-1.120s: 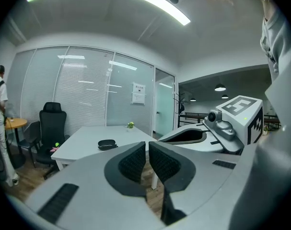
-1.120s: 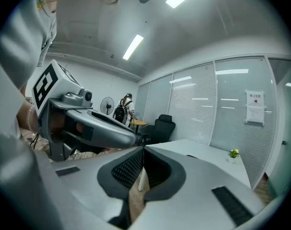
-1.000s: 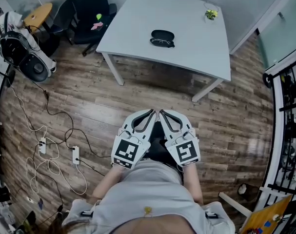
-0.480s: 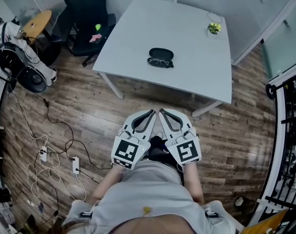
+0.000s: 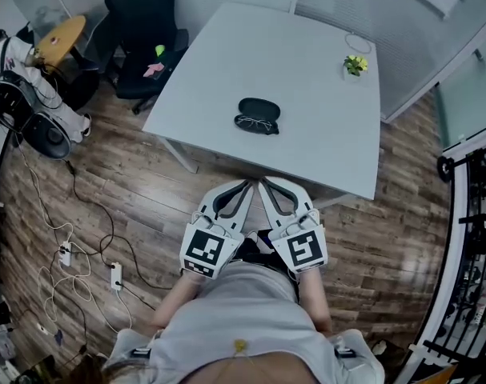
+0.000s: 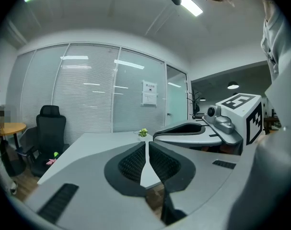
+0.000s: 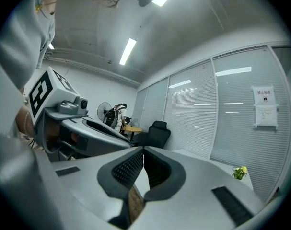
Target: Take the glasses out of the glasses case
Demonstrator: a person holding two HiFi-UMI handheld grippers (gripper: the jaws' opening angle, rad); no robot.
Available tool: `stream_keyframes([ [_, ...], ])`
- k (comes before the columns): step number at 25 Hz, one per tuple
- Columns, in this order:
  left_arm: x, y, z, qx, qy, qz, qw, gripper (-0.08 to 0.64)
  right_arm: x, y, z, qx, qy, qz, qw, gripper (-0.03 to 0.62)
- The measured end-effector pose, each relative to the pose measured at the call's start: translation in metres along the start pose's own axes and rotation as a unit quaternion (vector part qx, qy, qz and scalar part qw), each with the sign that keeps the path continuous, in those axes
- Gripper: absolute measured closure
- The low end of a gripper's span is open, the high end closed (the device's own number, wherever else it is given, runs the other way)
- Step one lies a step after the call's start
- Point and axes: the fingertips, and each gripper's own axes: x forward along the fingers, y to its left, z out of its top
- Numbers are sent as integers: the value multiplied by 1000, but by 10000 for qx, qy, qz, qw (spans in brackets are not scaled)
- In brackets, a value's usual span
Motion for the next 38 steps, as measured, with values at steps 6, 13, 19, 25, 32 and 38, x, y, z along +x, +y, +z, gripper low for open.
stream_keyframes([
  [6,23,7,4,-6,2,58,10000,518,12,-21,-4,1,-33,80,10000,574],
  [13,39,14,4,8,72,72,9999,518,18,-34,-12,88,18,9,10000,574],
  [19,56,21,5,26,53,-215,9998,518,25,-49,-19,149,138,-297,9994,574],
  [25,91,35,11,88,47,-711,9974,518,46,-78,-22,227,239,-695,9970,574],
  [32,135,72,23,189,97,-1300,9913,518,92,-115,-20,243,394,-1157,9922,574],
  [38,166,107,33,313,73,-1633,9861,518,127,-142,-18,271,461,-1504,9872,574],
])
